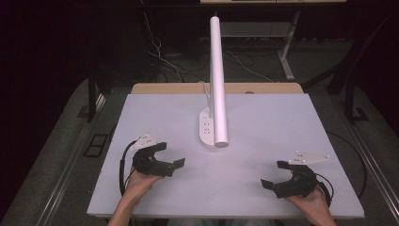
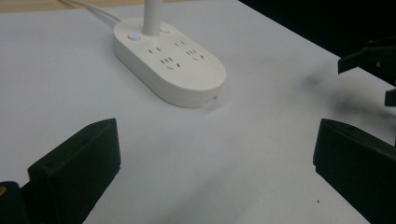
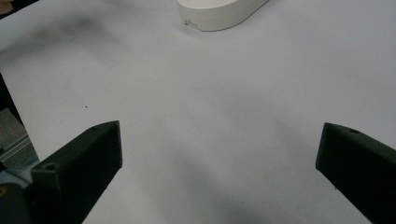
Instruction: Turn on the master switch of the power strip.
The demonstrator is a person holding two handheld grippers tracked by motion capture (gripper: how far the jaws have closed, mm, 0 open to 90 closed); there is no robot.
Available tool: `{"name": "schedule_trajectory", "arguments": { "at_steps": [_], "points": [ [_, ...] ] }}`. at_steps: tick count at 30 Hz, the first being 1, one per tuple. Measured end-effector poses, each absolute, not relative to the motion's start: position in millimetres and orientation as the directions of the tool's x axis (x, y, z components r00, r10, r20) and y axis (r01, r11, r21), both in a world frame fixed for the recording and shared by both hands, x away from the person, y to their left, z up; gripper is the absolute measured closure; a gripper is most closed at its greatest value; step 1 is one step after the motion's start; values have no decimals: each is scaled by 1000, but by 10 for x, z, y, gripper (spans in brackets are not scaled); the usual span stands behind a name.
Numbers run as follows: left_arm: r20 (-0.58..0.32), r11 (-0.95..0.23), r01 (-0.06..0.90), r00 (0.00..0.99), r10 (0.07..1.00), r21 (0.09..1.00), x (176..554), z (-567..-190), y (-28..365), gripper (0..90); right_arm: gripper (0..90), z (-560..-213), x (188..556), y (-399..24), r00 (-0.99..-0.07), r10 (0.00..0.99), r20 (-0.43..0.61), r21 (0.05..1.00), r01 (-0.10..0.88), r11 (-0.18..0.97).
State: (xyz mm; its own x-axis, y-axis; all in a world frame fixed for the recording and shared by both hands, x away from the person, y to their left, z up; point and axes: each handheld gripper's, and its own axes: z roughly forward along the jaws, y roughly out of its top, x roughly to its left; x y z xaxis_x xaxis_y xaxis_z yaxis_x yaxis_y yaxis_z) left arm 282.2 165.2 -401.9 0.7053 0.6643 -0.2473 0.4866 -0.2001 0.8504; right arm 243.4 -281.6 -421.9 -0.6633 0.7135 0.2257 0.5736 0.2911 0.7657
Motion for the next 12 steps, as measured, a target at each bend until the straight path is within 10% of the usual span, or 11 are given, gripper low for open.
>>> {"name": "schedule_trajectory", "arguments": {
  "at_steps": [12],
  "points": [
    [-250,-242,509,716,652,826,2709,-4224,1653,0,0,-4219,2429,-2827,-660,712,239,766,579,279]
  ]
}}
